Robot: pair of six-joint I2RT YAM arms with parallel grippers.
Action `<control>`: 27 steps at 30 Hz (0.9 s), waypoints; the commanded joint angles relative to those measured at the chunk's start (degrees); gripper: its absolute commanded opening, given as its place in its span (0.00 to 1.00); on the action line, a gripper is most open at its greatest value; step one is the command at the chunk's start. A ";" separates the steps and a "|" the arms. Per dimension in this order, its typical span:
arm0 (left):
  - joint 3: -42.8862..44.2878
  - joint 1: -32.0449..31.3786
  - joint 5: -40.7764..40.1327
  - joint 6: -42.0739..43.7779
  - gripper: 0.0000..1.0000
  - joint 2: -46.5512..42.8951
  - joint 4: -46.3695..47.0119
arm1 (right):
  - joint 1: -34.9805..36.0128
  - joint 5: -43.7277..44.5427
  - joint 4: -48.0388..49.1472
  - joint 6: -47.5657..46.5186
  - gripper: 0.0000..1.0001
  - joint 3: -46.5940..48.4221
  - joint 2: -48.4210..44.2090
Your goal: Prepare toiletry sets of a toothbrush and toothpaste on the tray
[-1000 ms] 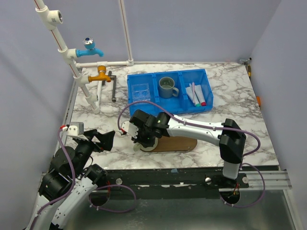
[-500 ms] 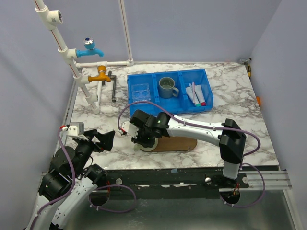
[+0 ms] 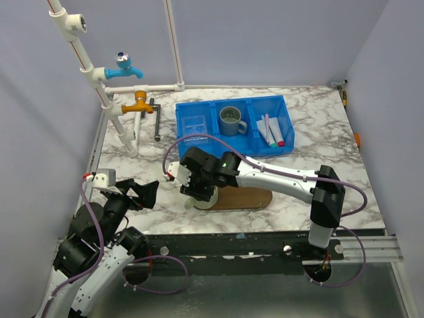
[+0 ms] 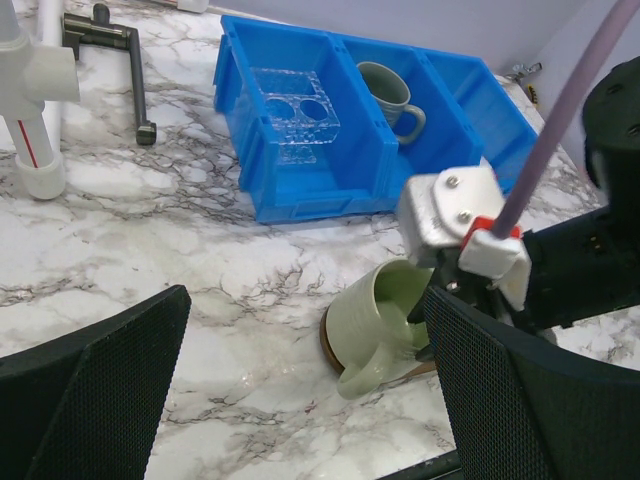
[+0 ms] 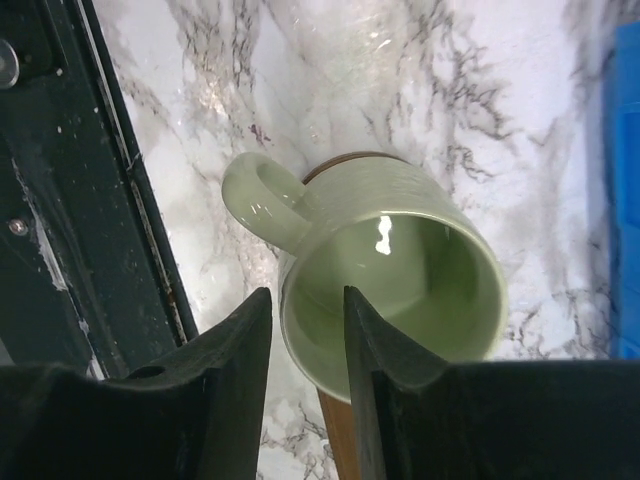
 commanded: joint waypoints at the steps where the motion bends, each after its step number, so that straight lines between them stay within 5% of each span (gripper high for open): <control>1: -0.19 -0.07 -1.17 0.15 0.99 0.07 -0.70 | -0.16 4.83 -2.08 0.03 0.39 3.71 -4.66; 11: -0.21 0.00 -1.17 0.20 0.99 0.27 -0.61 | -3.29 15.82 -0.66 2.91 0.44 12.06 -3.52; 27: -0.26 0.20 -0.04 0.59 0.99 0.52 -0.26 | -12.32 28.82 0.05 25.31 0.47 38.08 18.06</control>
